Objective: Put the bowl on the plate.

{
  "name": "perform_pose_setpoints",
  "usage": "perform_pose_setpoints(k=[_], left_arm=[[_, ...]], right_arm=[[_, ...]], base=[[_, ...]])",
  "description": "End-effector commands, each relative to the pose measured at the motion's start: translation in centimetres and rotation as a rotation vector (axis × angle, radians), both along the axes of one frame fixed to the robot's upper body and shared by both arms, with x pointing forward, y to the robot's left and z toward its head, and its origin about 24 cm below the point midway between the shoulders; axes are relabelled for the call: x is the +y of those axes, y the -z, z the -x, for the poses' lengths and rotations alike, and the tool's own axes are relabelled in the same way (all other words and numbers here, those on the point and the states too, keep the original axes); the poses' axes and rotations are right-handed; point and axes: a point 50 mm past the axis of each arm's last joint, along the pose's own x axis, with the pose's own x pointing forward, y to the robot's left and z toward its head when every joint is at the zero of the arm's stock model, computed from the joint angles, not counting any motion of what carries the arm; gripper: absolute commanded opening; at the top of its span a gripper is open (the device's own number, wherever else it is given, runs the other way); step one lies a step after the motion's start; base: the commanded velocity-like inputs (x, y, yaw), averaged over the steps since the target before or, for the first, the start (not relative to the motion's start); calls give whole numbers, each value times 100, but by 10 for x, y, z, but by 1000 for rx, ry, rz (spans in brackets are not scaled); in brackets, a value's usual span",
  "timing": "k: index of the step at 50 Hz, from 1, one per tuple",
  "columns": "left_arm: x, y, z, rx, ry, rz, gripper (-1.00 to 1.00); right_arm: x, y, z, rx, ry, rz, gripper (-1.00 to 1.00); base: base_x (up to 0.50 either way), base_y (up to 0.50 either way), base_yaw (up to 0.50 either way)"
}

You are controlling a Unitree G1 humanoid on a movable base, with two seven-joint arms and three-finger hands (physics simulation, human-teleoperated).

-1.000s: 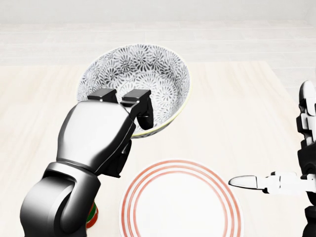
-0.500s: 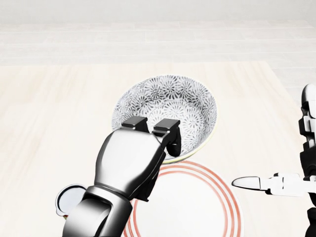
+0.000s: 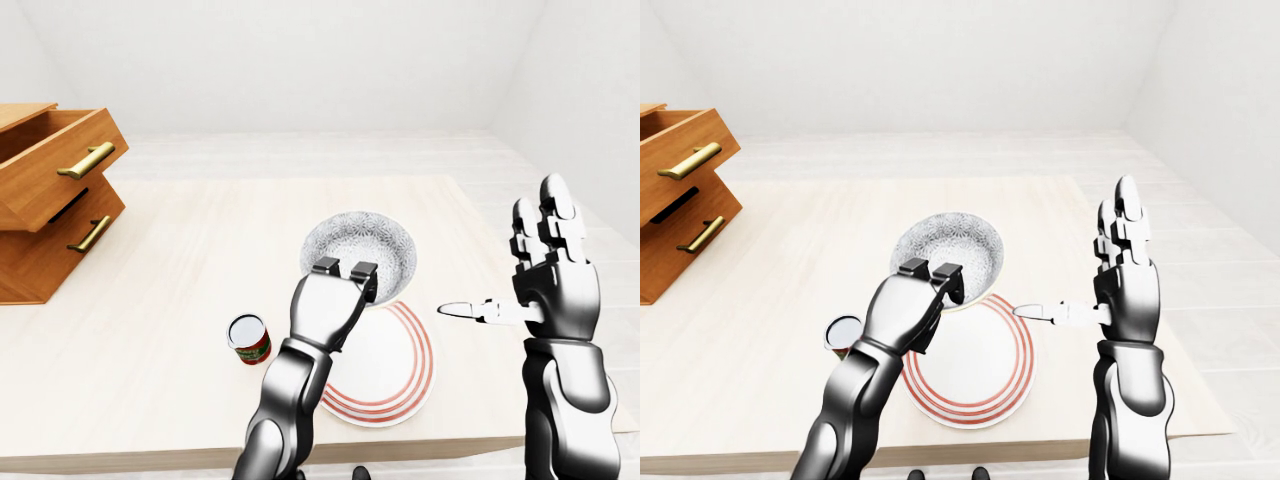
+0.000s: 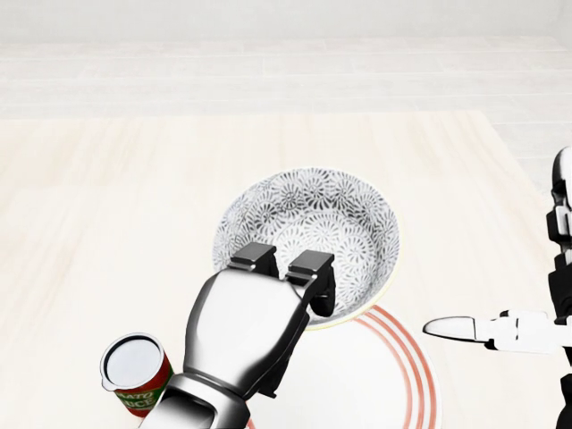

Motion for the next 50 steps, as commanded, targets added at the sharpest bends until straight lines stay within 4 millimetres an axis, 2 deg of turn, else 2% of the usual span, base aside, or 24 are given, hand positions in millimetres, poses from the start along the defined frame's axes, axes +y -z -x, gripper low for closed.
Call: perform_pose_setpoints(k=[1,31,50], left_arm=[[3,6,13,-9,0,19,-100],[3,15,32,-15,25,0,-100],[6,22,37,-7,23,2,-100]], right_arm=[[0,-2,0,-8,2,7,100],[-1,3,-4,13,1,-5,100],[0,4,-5,19,1,-8,100]], base=[[0,0,0],[0,0,0],[0,0,0]])
